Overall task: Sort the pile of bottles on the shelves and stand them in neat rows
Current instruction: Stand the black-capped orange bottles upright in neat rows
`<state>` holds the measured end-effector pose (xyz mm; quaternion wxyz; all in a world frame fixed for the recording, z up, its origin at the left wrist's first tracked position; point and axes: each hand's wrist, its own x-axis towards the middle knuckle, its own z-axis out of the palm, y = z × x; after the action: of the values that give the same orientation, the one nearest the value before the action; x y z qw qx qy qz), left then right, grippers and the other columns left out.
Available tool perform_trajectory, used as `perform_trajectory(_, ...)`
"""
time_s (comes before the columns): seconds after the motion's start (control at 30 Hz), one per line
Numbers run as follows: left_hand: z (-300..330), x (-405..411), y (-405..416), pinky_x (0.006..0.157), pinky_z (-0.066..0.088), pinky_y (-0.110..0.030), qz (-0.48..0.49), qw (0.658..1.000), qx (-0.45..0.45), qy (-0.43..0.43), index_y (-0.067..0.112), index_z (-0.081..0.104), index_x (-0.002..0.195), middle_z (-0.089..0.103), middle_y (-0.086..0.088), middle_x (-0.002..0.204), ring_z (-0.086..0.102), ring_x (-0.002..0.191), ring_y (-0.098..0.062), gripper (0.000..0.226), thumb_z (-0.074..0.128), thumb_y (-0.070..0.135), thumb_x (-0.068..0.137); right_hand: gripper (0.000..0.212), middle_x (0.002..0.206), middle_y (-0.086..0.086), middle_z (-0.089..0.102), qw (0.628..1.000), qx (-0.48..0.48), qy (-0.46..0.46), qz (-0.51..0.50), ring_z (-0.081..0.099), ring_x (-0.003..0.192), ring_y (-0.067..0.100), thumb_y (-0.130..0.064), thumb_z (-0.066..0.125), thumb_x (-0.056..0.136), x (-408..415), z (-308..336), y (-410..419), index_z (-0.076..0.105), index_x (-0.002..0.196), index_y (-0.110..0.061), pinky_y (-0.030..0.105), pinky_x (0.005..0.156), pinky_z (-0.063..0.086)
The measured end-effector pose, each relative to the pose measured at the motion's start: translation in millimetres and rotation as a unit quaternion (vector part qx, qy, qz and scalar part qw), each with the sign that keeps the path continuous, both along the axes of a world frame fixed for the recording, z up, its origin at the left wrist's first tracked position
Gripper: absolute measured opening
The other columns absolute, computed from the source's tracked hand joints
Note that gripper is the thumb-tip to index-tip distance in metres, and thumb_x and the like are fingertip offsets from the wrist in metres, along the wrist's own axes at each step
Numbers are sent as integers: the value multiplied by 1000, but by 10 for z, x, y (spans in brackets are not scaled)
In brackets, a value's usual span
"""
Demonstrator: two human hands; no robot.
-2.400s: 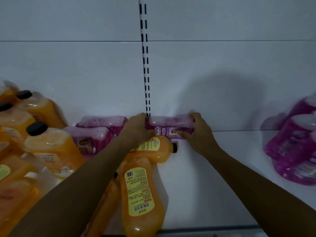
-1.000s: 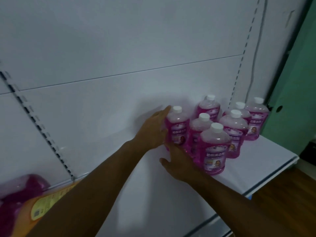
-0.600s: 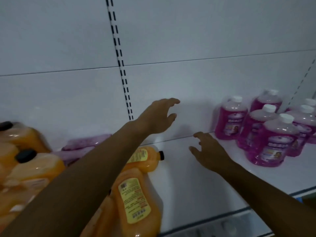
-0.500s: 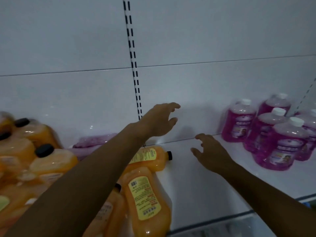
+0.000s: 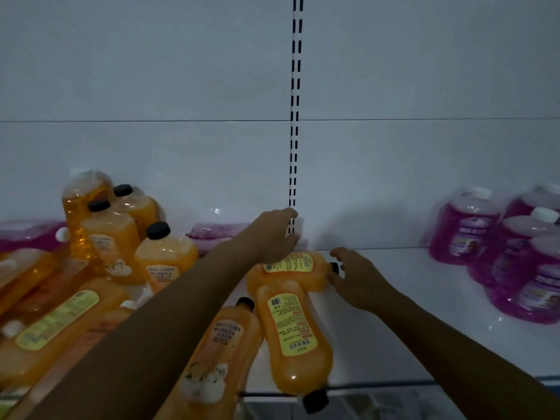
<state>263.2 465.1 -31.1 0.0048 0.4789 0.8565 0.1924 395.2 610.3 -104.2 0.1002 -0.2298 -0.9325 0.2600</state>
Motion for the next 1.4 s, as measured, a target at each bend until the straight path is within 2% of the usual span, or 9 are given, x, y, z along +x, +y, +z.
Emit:
perform_trajectory(0.17,-179,177,-243,94,43,-33,47,997,-51,-35,14,36,142,49,-11,139,50,123,-27,53,54,30,96,45,137,10,47,1000,-15,12,15,50,121,23,-26,52,97,145,-22,-87,41,139,-13,28,96,39)
perform_trajectory(0.3,-293,385,-444,83,53,-29,57,995,-58,-60,14,51,122,61,-6,119,61,101,-19,31,54,30,95,45,137,11,47,999,-32,35,10,50,120,23,-27,55,96,343,-100,-133,41,137,-14,27,94,38)
perform_trajectory(0.43,-319,721,-669,97,44,-34,84,992,-70,-60,15,38,141,49,-6,138,50,123,-24,49,53,30,97,53,138,13,46,998,-56,41,8,49,122,26,-26,57,95,471,-115,-194,38,141,-13,30,96,39)
perform_trajectory(0.8,-464,781,-923,89,50,-32,68,988,-88,-105,23,45,133,56,-1,127,58,109,-18,46,56,42,93,43,127,9,55,997,-74,34,-8,55,114,23,-25,59,94,422,-150,-454,45,133,-13,30,90,43)
perform_trajectory(0.93,-454,580,-896,96,48,-37,58,994,-59,-69,23,47,131,49,-3,133,54,115,-20,39,54,33,94,41,124,8,53,999,-7,40,-28,55,109,22,-22,61,91,309,-118,-471,46,128,-14,33,90,49)
perform_trajectory(1.03,-465,393,-826,99,44,-39,77,994,-20,-69,22,39,139,43,-6,138,49,123,-25,48,54,30,94,52,127,12,47,997,25,38,-64,50,115,28,-21,68,85,240,-70,-408,43,130,-14,37,90,47)
perform_trajectory(1.1,-527,255,-748,96,48,-39,65,993,-5,-93,27,41,136,47,-4,134,52,118,-24,45,53,30,93,68,135,17,43,997,-10,15,-72,46,122,32,-22,70,84,167,-59,-367,34,141,-11,40,96,43)
perform_trajectory(1.23,-682,41,-637,71,55,-20,37,988,15,-152,32,47,125,64,8,112,64,93,-6,29,49,36,96,91,144,17,41,990,-119,13,-72,43,130,33,-30,73,82,-19,-89,-343,17,151,-12,45,102,40)
perform_trajectory(1.4,-652,32,-546,67,53,-16,21,968,79,-237,29,60,116,69,7,101,67,83,-3,21,49,31,98,77,116,8,61,996,-58,21,-67,58,109,31,-59,68,63,-207,-192,-229,49,127,-21,48,90,50)
